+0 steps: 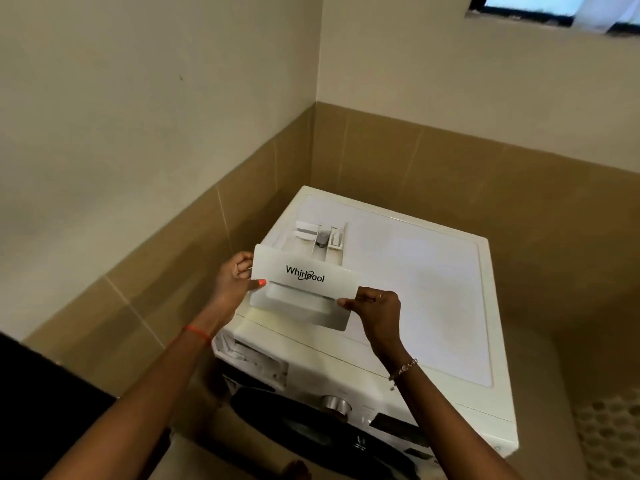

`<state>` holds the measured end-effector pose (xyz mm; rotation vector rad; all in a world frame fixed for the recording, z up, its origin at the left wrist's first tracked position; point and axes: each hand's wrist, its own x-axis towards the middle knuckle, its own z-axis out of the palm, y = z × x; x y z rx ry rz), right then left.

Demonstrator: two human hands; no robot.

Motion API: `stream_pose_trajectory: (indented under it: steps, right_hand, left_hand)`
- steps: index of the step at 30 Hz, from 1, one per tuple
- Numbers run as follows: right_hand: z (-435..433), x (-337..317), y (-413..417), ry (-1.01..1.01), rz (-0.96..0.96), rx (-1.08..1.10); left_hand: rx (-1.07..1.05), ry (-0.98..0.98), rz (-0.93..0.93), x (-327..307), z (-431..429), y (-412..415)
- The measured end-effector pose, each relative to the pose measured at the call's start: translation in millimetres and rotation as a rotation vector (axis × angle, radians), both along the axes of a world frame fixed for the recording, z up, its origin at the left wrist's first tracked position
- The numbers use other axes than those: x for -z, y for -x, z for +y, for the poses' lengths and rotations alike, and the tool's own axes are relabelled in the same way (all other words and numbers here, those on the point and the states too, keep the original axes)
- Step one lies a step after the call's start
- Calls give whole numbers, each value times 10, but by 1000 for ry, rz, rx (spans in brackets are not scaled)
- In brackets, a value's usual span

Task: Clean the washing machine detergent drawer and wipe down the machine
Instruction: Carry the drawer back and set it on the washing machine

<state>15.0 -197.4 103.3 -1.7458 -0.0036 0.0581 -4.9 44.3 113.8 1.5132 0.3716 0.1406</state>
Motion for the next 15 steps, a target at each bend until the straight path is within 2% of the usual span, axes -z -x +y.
stream_pose_trajectory:
  steps: [4,15]
  right_hand:
    - [81,83,-116,65,-24,10]
    - [303,263,-169,63,-9,49]
  left_hand:
    - [13,6,9,159,129,-161]
    - [10,-8,98,339,339,-331]
